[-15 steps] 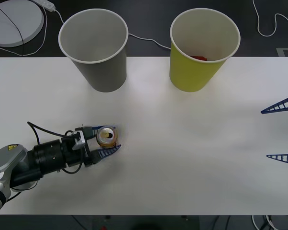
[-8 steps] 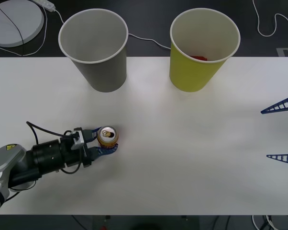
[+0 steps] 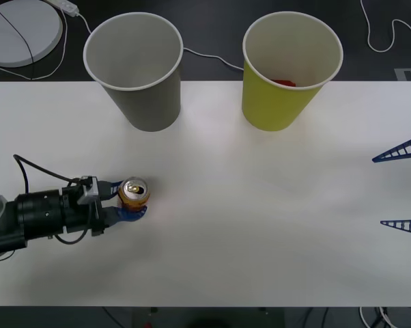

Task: Put the can into the green bin and the plastic bottle into the gray bin

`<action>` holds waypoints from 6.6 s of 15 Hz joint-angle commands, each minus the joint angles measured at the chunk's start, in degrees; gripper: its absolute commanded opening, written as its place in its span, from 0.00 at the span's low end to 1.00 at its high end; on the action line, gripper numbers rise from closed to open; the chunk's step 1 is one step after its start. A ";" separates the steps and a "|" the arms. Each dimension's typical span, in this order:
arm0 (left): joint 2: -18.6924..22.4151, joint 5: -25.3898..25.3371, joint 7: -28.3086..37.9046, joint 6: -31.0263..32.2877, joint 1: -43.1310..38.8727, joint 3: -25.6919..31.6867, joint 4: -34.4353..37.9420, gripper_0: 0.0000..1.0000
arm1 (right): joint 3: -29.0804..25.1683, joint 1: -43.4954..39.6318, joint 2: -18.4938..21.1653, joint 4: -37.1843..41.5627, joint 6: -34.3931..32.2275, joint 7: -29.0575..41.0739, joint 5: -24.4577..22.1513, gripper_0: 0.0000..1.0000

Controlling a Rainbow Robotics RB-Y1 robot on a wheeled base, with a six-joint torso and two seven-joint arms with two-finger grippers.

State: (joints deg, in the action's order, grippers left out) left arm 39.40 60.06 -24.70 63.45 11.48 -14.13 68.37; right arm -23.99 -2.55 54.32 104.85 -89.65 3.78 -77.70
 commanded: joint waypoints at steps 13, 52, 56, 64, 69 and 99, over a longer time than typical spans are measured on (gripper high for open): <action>27.22 16.40 36.39 -0.96 -13.50 13.69 35.43 0.01 | 0.00 0.00 0.00 0.00 0.00 0.00 0.00 1.00; 1.47 39.43 105.91 15.56 77.12 -29.29 12.40 0.02 | 0.00 0.00 0.00 0.00 0.00 0.00 0.00 1.00; -5.74 40.83 105.91 10.90 82.39 -31.40 0.45 0.02 | 0.00 0.00 0.00 0.00 0.00 0.00 0.00 1.00; -19.45 43.73 105.64 -0.61 87.93 -33.07 -18.54 0.00 | 0.00 0.00 0.00 0.00 0.00 0.00 0.00 1.00; -26.13 44.79 105.56 -7.11 90.56 -33.16 -28.56 0.00 | 0.00 0.00 0.00 0.00 0.00 0.00 0.00 1.00; 0.59 34.86 97.47 11.08 80.19 -30.52 7.39 1.00 | 0.00 0.00 0.00 0.00 0.00 0.00 0.00 1.00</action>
State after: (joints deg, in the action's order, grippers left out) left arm 38.59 95.24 73.48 73.43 92.51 -45.30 74.00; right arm -23.99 -2.55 54.32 104.85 -89.65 3.78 -77.70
